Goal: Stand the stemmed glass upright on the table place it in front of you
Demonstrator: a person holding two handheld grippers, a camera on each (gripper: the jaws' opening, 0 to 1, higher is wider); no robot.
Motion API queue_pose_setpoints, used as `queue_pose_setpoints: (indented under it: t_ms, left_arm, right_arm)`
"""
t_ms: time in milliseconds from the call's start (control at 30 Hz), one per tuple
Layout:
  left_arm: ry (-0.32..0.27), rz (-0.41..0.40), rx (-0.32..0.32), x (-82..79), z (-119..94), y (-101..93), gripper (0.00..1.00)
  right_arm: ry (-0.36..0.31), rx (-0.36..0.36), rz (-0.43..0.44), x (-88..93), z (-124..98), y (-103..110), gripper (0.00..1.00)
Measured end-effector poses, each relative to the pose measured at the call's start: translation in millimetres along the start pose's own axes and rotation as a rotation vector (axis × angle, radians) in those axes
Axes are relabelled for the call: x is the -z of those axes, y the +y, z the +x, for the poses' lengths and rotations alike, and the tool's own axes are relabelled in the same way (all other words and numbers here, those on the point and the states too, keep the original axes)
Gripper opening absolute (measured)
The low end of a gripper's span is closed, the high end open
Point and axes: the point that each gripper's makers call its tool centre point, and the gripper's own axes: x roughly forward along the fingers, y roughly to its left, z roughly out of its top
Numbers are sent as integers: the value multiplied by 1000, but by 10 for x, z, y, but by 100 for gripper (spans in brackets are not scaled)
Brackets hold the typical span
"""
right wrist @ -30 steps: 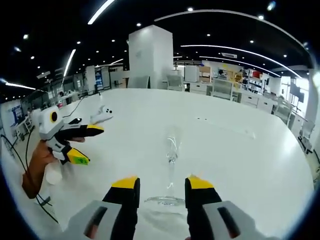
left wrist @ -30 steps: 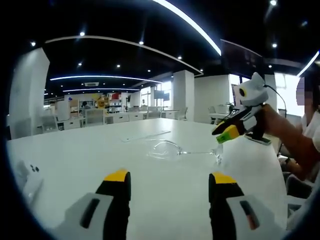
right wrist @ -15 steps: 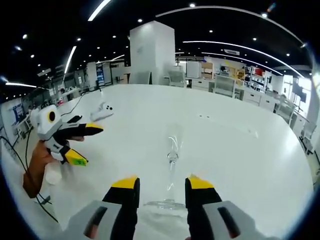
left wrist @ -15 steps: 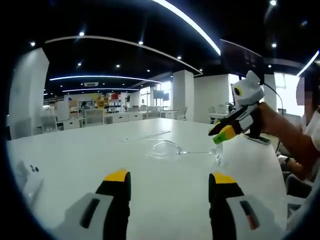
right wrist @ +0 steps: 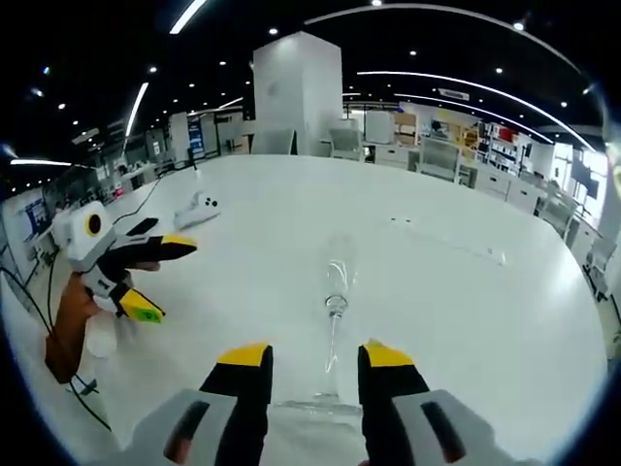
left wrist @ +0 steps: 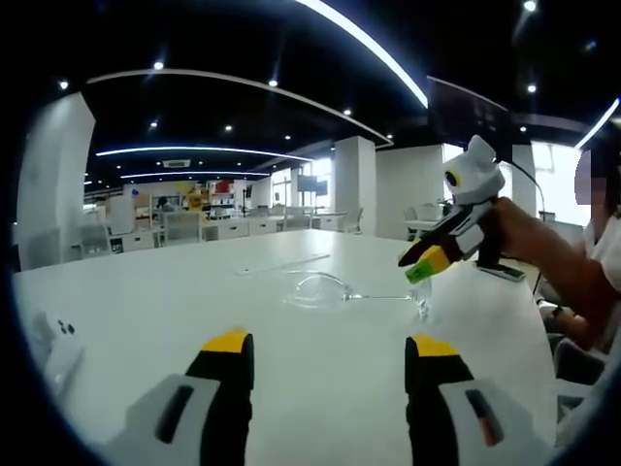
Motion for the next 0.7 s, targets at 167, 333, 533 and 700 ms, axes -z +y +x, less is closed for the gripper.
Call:
queue_pose_setpoints:
  t_ms: [167, 333, 533, 700]
  left_arm:
    - [-2, 0, 2, -5, 5, 2, 63]
    - [-4, -1, 2, -10, 6, 6, 63]
    - [-6, -1, 2, -13, 10, 15, 63]
    - [-9, -2, 0, -18, 8, 23, 63]
  right_arm:
    - [23, -7, 4, 12, 39, -19, 37]
    - [33, -9, 3, 7, 75, -32, 37]
    - [58, -17, 4, 6, 118, -25, 37]
    - [80, -22, 5, -7, 145, -37, 36]
